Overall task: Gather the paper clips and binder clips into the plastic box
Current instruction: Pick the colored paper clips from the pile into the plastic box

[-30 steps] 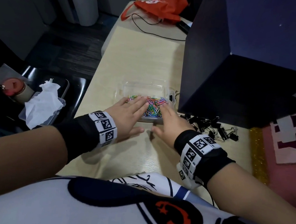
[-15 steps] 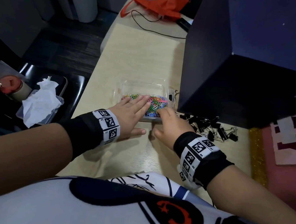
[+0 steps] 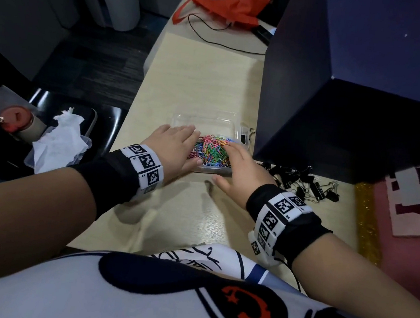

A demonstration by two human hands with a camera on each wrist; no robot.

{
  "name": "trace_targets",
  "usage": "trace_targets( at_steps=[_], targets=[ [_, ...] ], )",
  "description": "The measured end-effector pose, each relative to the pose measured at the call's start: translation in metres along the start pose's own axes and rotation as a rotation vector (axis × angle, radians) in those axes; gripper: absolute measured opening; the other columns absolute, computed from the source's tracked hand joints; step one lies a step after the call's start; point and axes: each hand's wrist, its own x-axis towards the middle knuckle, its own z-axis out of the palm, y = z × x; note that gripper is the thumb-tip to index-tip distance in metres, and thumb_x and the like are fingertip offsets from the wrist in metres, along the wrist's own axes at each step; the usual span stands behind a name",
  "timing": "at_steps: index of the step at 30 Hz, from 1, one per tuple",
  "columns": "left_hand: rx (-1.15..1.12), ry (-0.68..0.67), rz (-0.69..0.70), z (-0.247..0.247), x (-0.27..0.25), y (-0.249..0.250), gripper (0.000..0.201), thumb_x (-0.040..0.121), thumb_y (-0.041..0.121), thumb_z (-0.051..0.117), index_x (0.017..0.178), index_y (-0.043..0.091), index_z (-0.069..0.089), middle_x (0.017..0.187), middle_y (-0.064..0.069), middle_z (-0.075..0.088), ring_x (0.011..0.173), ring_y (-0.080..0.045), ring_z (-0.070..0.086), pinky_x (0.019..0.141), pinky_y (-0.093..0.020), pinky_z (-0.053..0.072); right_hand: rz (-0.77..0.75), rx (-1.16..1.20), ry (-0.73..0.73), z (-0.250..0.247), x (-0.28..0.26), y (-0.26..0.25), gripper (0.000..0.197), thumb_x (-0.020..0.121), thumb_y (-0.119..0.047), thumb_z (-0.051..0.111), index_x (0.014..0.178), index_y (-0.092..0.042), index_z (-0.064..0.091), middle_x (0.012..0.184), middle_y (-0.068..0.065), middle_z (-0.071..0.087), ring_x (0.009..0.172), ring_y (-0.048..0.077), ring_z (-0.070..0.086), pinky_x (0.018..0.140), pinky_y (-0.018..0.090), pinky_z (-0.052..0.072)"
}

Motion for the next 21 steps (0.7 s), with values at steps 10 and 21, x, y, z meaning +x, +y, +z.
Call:
trace_targets(
  at_steps=[10,21],
  targets=[
    [0.083,-0.161,-0.055,-0.022,0.013,-0.009,0.027,0.097,0.027,0.044,0.101,0.010,0.064,0.094,-0.011,0.067,0.089,-0.031,0.063,0.067,-0.032,0.045,0.010,-0.004,-0.033,0.004,-0.017,0.005,0.027,0.094,-0.043,0.048,0.095,-0.019,0.061,0.096,-0.002,0.059,0.086,0.019,0.057,0.074,0.031,0.047],
    [-0.058,-0.074,-0.098,-0.026,0.006,-0.005,0.025,0.094,0.023,0.044,0.102,0.013,0.065,0.101,-0.010,0.065,0.093,-0.030,0.060,0.072,-0.032,0.046,0.131,0.122,0.054,0.010,-0.018,0.014,0.029,0.098,-0.036,0.041,0.115,-0.017,0.056,0.117,0.005,0.053,0.105,0.023,0.054,0.089,0.035,0.045]
  ],
)
